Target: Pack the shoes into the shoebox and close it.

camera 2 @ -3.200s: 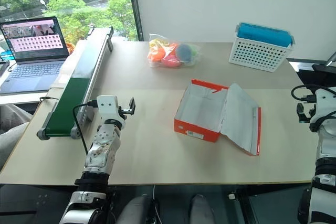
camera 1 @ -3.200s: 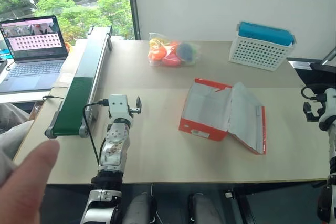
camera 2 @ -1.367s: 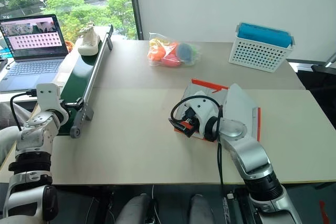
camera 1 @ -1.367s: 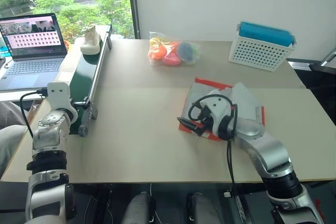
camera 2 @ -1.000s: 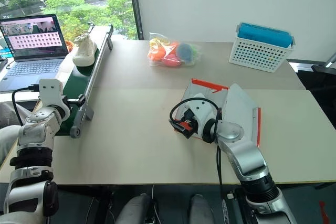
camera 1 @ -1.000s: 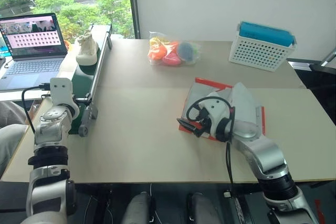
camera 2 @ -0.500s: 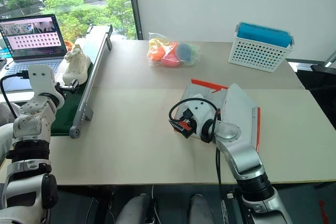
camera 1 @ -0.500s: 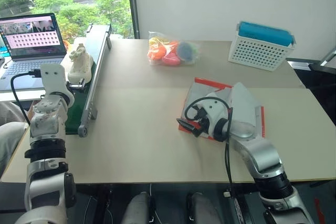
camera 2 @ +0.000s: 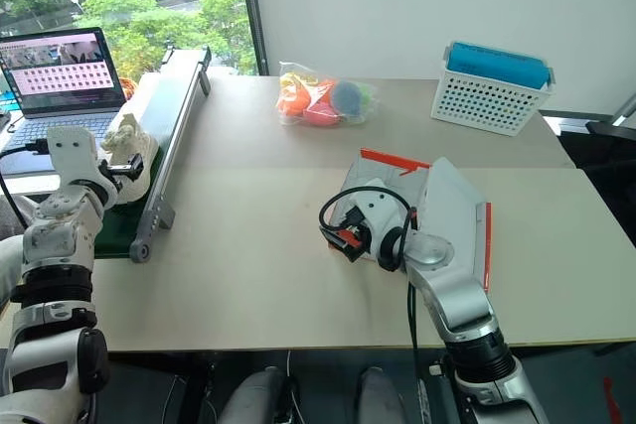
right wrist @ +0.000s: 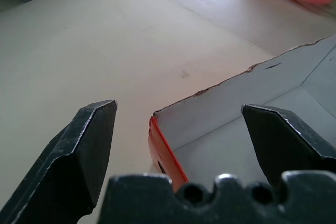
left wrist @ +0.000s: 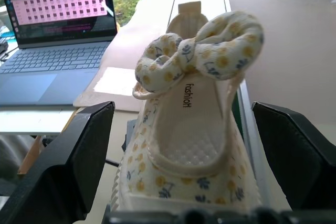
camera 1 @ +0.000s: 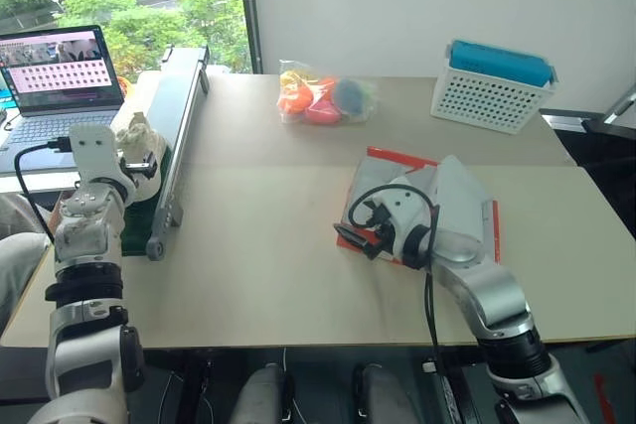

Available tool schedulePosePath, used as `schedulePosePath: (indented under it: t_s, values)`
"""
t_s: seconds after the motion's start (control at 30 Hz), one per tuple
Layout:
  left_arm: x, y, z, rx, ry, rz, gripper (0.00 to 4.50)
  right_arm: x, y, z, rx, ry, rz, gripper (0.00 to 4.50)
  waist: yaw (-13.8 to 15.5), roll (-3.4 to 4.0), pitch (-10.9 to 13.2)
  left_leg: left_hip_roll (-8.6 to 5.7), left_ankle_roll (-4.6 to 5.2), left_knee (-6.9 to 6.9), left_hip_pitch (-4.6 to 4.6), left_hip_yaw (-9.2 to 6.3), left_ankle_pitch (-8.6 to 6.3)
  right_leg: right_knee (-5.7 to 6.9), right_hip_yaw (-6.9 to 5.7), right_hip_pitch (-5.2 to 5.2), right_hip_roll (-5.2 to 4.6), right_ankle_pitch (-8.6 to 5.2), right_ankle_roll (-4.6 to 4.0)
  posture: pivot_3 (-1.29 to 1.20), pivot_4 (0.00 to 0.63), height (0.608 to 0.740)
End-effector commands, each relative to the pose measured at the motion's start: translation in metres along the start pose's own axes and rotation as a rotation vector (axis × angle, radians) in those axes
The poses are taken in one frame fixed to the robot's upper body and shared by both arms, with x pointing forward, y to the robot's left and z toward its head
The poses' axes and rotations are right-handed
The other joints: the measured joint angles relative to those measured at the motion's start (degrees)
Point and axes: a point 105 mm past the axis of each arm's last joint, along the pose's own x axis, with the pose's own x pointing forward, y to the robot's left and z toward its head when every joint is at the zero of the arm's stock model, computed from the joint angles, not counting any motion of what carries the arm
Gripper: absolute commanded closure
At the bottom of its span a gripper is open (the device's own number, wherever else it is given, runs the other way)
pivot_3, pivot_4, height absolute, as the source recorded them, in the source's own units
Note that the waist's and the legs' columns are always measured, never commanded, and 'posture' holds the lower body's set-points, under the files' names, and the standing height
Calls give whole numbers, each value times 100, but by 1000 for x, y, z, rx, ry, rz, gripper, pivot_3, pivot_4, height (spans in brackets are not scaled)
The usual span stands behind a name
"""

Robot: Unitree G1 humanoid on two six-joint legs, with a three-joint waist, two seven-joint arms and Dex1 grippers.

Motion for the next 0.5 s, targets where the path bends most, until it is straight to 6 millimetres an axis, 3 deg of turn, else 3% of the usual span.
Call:
schedulePosePath:
  t_s: [0.03,0.13,0.17,0.2,0.5]
  values:
    - [1,4,5,-41,-18,16,0,-7,-4,12,-23,-46,-29,41,7,0,0,0,-2,0,2,-1,1,2,0,1,0,0,0,0,150,705]
    - [0,-7,6,-42,-34,-33,0,-8,-6,12,-23,-43,-35,41,8,0,0,0,-5,-1,11,-1,3,8,0,6,0,0,0,0,150,705]
    - [0,-10,7,-43,-41,-46,522,-8,-6,11,-24,-42,-37,0,14,0,0,0,-6,-1,12,-2,4,9,0,6,0,0,0,0,150,705]
    - [-1,-13,8,-41,-47,-58,643,-8,-6,11,-23,-41,-38,0,18,0,0,0,-7,-2,13,-3,4,9,0,6,0,0,-1,0,150,705]
    - [0,-18,7,-50,-33,-74,3858,-6,-5,10,-19,-38,-38,0,52,0,0,0,-7,-1,11,-3,4,8,0,6,0,0,-1,0,150,705]
